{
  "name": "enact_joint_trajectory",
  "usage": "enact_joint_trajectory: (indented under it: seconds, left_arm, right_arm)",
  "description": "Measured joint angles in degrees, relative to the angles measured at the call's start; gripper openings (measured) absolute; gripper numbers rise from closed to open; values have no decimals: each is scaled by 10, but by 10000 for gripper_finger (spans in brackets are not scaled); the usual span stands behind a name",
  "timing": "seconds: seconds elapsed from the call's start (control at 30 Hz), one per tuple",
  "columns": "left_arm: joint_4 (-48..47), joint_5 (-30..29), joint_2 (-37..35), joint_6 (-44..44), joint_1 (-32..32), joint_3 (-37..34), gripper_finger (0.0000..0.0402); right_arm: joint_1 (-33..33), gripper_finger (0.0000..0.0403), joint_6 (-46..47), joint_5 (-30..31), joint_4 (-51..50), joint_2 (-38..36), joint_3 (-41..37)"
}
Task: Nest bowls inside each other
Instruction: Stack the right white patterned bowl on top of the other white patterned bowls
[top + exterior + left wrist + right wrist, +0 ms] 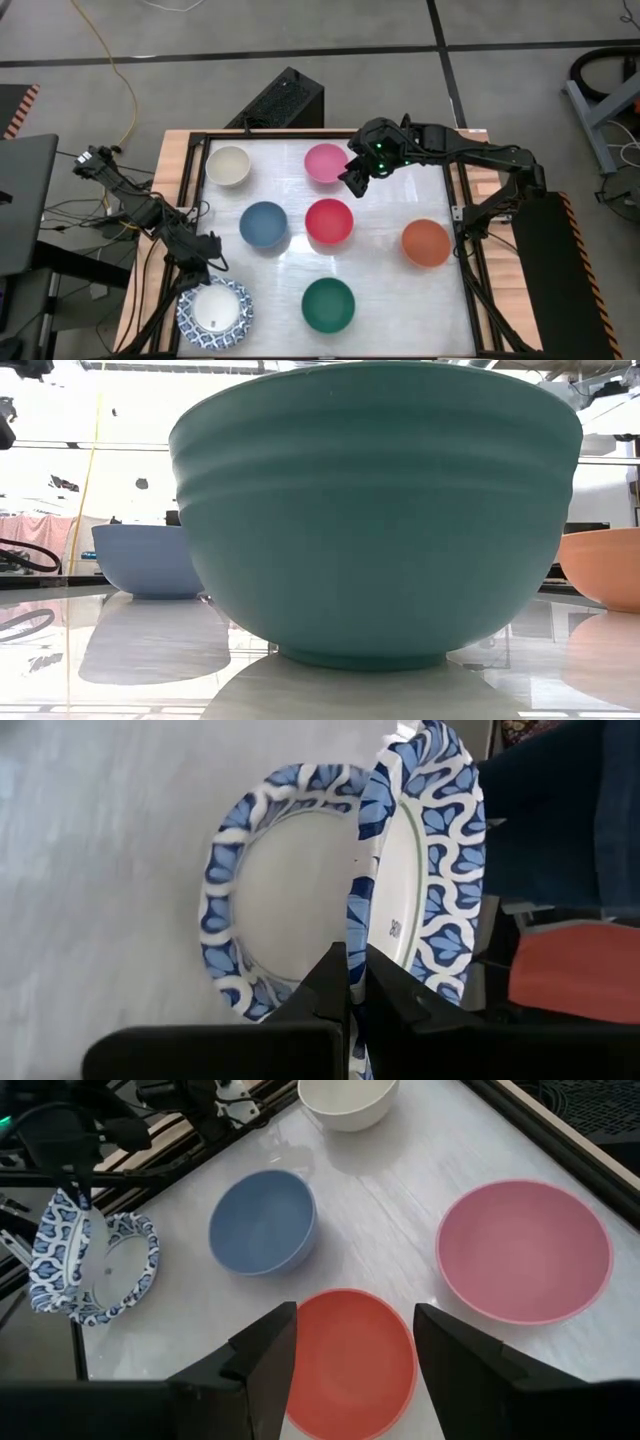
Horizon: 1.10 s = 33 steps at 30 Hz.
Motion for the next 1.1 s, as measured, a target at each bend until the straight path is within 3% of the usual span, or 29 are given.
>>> enact_joint_trajectory:
  seconds: [0.27,0.43,0.63,1.1]
  left_arm:
    - [88,35,-2,-50,0,-73,0]
    - [119,18,-4,-29,0,-77,0]
    - [95,0,-4,-12,0,-77,0]
    - [94,22,55,22,0,-77,0]
  right_arm:
    - [0,220,0,0,0,0,0]
    - [0,220,0,0,0,0,0]
    - [4,220,2,0,0,0,0]
    - [20,220,2,0,1,0,0]
